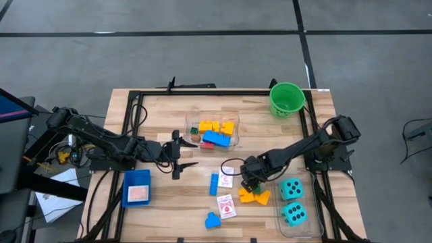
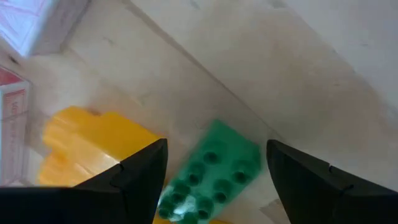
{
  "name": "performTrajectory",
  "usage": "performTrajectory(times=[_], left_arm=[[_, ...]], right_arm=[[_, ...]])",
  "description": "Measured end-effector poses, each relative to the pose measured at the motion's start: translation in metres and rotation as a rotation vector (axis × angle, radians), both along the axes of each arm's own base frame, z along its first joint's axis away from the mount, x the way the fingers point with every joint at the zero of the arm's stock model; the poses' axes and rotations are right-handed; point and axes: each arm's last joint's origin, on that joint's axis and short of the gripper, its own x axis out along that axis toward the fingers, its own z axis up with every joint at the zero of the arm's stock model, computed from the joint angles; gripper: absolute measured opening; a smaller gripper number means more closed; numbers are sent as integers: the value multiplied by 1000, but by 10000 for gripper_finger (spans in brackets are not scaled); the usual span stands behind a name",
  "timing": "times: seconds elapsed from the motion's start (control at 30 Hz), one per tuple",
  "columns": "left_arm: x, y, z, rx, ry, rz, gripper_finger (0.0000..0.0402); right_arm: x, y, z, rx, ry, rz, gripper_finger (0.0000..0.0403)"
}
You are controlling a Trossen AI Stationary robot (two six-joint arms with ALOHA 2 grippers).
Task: Pick & Place Toys
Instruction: Put the green game piece into the top transparent bin
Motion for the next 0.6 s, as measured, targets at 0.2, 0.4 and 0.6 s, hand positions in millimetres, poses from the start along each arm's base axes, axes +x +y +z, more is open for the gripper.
performTrajectory(times=[0.2,0.4,0.6], left_arm=[[0,0,0,1,2,0,290],[0,0,0,2,4,1,290],[0,0,0,2,5,1,290]], right_arm=[[4,3,-8,-6,40,42,265],[3,3,-5,-21,45,52,265],[3,3,-5,-30,46,67,241]])
